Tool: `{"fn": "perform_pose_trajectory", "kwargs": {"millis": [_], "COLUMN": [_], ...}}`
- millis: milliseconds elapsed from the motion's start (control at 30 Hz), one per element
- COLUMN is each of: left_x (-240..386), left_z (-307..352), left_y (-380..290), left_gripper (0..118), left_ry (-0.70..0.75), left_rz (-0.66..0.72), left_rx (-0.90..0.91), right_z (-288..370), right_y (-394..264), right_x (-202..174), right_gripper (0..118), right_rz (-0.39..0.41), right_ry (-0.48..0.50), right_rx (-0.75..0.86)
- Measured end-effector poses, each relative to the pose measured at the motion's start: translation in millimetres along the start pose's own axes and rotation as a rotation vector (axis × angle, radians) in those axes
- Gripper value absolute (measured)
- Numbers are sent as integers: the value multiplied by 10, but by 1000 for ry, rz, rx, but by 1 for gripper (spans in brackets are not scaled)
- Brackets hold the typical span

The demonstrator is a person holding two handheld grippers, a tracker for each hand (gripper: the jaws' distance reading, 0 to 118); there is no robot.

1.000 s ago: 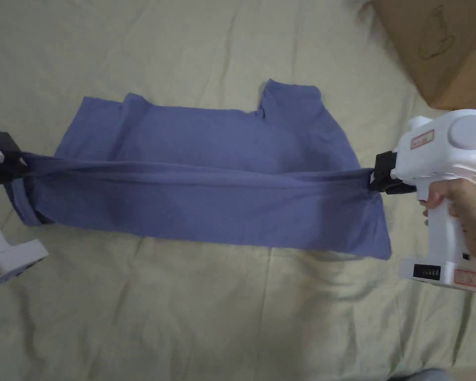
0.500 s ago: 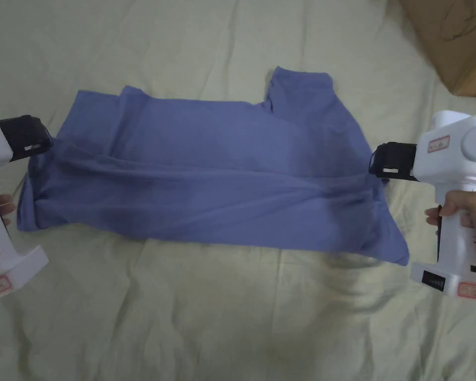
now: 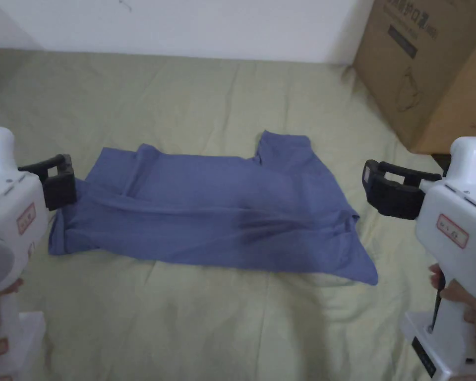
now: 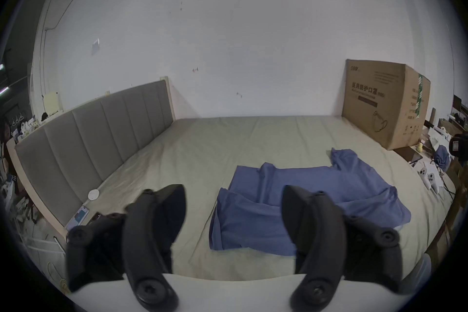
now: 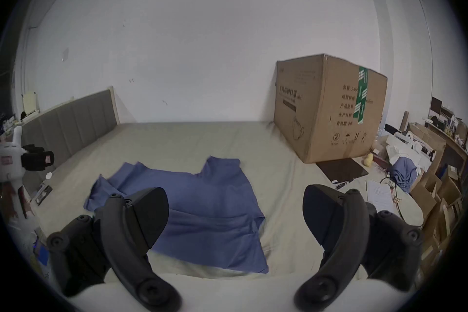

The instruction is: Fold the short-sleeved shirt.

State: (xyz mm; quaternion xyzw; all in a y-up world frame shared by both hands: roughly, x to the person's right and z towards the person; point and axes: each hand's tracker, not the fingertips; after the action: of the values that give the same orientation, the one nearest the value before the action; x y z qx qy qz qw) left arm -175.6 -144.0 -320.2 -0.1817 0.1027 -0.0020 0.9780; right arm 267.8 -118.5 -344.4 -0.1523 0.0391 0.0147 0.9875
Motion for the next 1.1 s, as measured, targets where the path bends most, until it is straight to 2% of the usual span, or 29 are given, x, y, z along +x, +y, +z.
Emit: {"fn": "perform_pose_trajectory", "kwargs": {"millis": [33, 133, 167, 233, 300, 433, 633, 667, 700, 767, 833, 1100], "left_x": [14, 60, 78, 103, 78, 19, -173, -200, -275, -413, -496, -678], "left_z": [113, 336, 392, 492, 498, 523, 311, 247, 129, -170, -396, -1641], "left_y": [-29, -95, -132, -206, -253, -321, -177, -132, -94, -42, 7, -246], "left_gripper": [54, 10, 0, 0, 0, 0, 0, 14, 42, 111, 113, 113], "left_ry": [-4, -16, -12, 13, -32, -67, -83, -84, -104, -97, -103, -39], "left_rz": [-1, -20, -33, -47, -15, 98, 117, 135, 172, 205, 217, 205], "left_rx": [18, 52, 73, 98, 64, 31, -43, -78, -110, -223, -276, -705], "right_z": [68, 234, 340, 421, 496, 562, 551, 548, 522, 494, 431, 103], "right_y": [-34, -91, -84, -141, -139, -178, -177, -174, -160, -146, -141, -185], "right_x": [-21, -72, -170, -230, -290, -323, -324, -330, -315, -324, -293, -220], "right_gripper": [98, 29, 7, 4, 0, 0, 0, 0, 0, 0, 0, 0], "right_rz": [-10, -19, -18, -27, -27, -46, -44, -42, -37, -31, -27, -29], "right_ry": [6, 8, 2, -1, 3, 11, 26, 28, 30, 30, 29, 6], "right_rx": [21, 42, 43, 51, 44, 37, 16, 13, 9, 5, -2, -74]}}
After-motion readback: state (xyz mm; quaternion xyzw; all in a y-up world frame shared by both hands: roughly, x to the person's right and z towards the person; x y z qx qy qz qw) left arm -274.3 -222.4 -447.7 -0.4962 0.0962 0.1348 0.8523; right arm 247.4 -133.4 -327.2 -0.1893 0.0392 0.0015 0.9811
